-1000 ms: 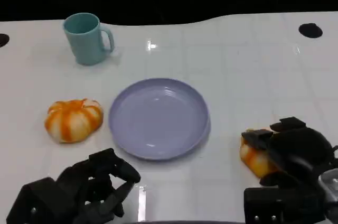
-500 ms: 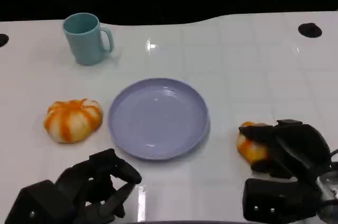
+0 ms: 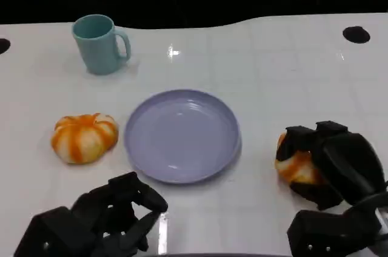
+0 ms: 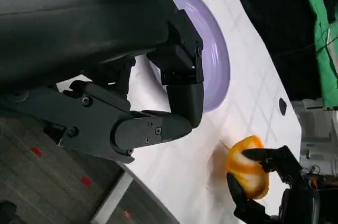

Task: Grasp the bread from the table and place it into the plate.

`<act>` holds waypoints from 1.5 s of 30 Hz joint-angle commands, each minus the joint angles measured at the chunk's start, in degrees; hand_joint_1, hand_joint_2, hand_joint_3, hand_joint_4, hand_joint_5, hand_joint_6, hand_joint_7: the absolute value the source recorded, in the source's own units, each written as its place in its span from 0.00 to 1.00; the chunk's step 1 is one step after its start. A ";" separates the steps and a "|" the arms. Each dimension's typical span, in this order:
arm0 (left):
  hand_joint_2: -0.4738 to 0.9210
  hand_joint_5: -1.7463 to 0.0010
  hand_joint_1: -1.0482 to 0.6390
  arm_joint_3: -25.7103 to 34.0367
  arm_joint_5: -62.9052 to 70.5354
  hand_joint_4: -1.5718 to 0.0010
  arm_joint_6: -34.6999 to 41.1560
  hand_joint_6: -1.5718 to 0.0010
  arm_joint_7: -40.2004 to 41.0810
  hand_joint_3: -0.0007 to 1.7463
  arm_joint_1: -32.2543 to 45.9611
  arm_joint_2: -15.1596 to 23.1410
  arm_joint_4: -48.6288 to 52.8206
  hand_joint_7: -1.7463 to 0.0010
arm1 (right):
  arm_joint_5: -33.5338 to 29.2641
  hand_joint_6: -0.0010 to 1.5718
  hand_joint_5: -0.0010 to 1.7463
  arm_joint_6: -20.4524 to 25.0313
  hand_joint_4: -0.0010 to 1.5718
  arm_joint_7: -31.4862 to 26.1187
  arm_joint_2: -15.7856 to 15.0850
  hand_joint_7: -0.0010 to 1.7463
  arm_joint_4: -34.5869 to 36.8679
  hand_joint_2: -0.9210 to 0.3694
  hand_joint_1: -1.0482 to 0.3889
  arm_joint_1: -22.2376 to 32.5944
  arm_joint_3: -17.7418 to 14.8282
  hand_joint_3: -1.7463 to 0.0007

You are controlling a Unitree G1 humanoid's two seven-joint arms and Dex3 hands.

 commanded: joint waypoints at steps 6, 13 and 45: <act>1.00 0.00 0.38 0.11 0.41 0.58 -0.10 0.61 0.87 0.26 -0.14 0.00 0.09 0.23 | 4.91 0.51 1.00 -2.89 0.63 0.70 0.41 0.91 -2.36 0.50 0.70 -1.07 -2.17 0.25; 1.00 0.00 0.39 0.09 0.34 0.58 -0.22 0.62 0.71 0.26 -0.20 -0.24 0.30 0.23 | 8.79 0.48 1.00 -5.76 0.64 3.65 4.09 0.97 -4.38 0.52 0.69 -3.49 -2.13 0.19; 1.00 0.00 0.39 0.52 0.53 0.56 -3.70 0.61 -0.19 0.26 0.16 0.67 2.20 0.23 | 10.30 0.46 0.98 -4.31 0.54 8.59 22.55 0.77 25.62 0.42 0.63 -25.94 3.20 0.34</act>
